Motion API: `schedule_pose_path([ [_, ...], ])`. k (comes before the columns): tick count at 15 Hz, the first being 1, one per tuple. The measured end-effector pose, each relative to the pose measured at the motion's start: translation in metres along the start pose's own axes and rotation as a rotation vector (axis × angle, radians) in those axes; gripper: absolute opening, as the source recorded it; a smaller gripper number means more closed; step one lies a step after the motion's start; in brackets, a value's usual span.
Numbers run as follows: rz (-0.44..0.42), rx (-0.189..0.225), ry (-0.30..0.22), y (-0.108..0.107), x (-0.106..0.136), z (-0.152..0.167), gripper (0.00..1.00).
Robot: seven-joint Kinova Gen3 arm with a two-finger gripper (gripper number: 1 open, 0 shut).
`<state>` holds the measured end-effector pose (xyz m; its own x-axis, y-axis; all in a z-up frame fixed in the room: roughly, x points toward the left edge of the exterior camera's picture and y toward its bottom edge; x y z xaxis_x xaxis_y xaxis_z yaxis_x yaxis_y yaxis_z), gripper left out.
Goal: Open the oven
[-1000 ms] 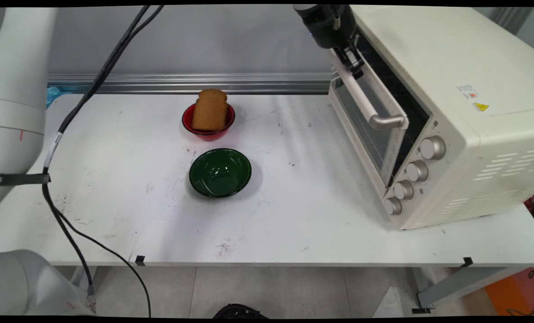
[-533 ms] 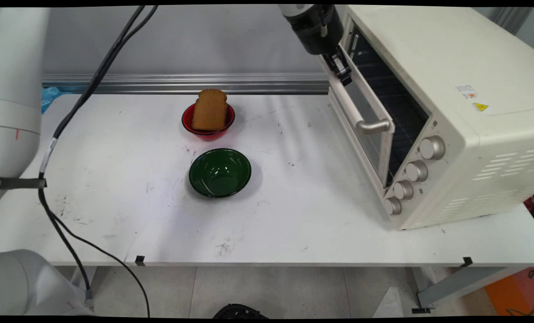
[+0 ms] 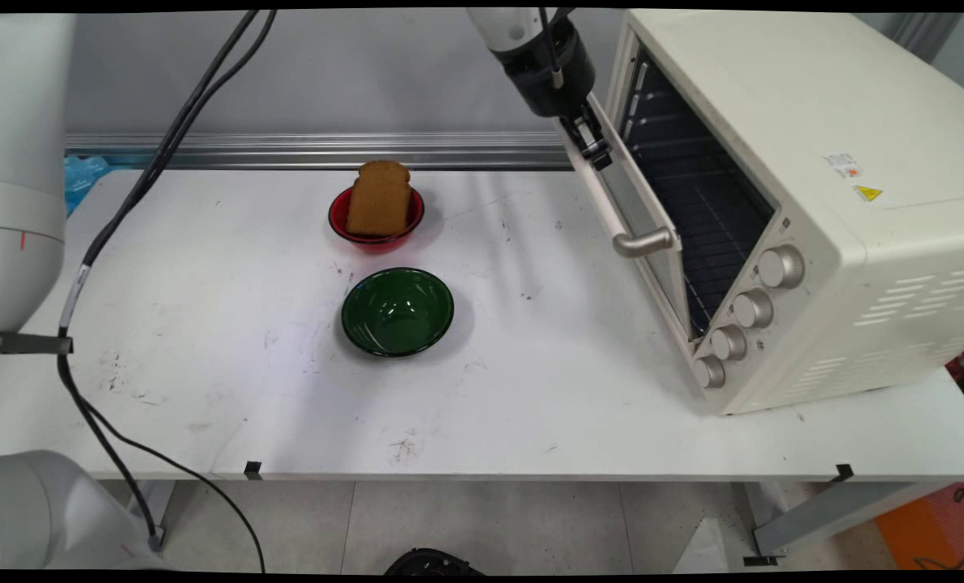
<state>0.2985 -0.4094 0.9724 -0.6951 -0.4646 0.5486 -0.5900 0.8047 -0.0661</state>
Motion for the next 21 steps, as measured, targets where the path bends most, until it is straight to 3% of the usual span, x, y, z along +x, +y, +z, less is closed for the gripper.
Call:
schedule_pose_path([
  [10,-0.013,0.005,0.031,-0.003,-0.031,0.015,0.0],
  [21,-0.024,-0.019,0.043,-0.002,-0.073,0.025,0.0],
])
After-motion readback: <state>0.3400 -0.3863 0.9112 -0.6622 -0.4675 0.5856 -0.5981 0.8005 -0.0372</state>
